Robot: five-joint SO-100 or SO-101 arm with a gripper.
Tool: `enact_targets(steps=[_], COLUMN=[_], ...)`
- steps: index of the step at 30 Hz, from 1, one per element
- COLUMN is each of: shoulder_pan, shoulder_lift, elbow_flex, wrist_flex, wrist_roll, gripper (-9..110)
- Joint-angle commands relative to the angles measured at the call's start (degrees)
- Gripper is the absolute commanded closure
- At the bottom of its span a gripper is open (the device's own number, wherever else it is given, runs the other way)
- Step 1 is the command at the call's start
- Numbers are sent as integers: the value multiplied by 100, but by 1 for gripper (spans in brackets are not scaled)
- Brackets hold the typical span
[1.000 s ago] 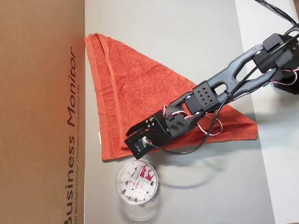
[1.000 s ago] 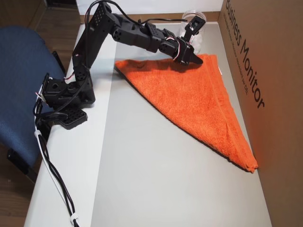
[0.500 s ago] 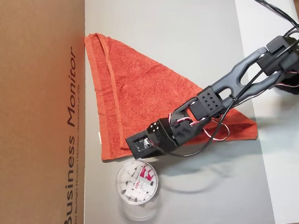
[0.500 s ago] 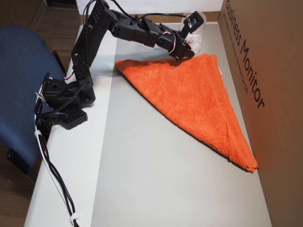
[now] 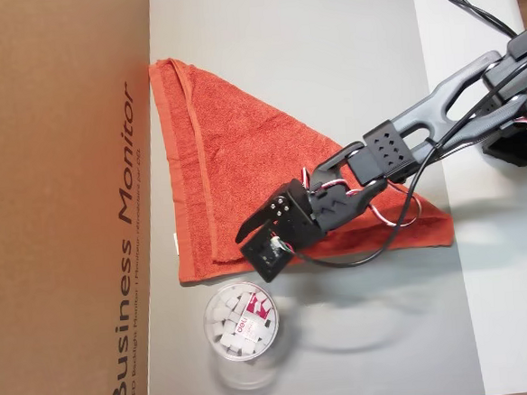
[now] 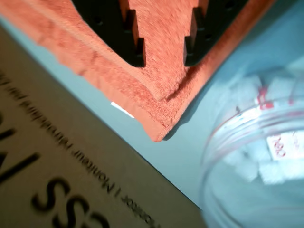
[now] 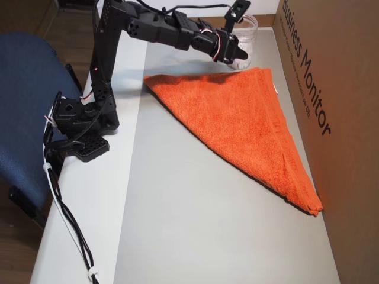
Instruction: Fold the blanket.
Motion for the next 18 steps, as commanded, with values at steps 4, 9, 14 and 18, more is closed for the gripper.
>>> enact_targets(steps=[4, 9, 14, 18], shoulder_pan=[44, 18, 53, 79], shoulder_lift=[1441, 2540, 3577, 4359], elbow_flex=[844, 1872, 2865, 3560], wrist_flex=[0, 9, 9, 9], wrist_roll=[-325, -343, -290, 290], gripper=[94, 89, 88, 88])
